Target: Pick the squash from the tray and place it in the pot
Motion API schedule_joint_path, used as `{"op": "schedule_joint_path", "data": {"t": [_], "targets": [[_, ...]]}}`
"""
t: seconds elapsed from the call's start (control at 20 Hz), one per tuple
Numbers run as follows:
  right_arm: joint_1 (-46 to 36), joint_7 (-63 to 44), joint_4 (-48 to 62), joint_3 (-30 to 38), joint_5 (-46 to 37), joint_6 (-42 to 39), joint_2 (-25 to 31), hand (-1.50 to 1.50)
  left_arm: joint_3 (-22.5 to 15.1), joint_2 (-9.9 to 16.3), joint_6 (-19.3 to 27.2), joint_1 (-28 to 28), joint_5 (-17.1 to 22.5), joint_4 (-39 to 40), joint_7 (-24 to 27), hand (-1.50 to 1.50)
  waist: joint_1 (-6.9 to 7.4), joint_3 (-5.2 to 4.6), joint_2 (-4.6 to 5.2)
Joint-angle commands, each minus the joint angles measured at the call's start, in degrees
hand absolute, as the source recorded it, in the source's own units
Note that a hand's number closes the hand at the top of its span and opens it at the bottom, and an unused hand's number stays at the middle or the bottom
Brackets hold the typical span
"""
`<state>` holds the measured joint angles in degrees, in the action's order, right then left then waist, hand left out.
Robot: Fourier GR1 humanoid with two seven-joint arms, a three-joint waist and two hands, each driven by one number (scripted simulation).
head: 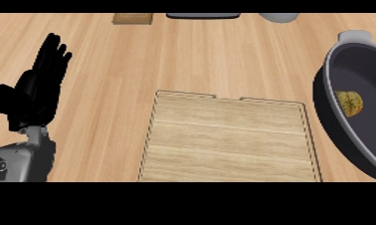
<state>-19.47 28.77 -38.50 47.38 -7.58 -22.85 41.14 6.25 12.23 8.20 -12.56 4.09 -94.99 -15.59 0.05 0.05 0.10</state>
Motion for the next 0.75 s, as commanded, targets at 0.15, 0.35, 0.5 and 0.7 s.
{"op": "schedule_joint_path", "data": {"t": [0.15, 0.35, 0.5, 0.7], "targets": [[1.18, 4.87, 10.86, 0.25, 2.57, -7.23, 9.32, -1.50, 0.15, -1.23, -0.98, 3.01, -0.57, 0.88, 4.75, 0.00, 0.31, 0.01, -0.01], [1.04, 10.07, 18.55, -0.88, 0.62, -8.56, 14.11, -1.50, 0.64, -0.63, -1.30, 0.02, 0.22, 1.31, 2.11, 0.00, 0.67, 0.11, 0.18], [5.08, 14.63, 19.27, -1.00, 0.64, -10.92, 15.25, -1.50, 1.61, 0.49, -2.92, -0.45, 2.36, 0.01, -0.15, 0.00, 0.49, 0.15, 0.13], [4.20, 15.79, 21.08, -2.30, 0.84, -9.73, 13.96, -1.50, 1.84, -0.55, -2.14, -2.29, 0.30, 6.92, 5.55, 0.00, 0.36, 0.16, 0.28]]}}
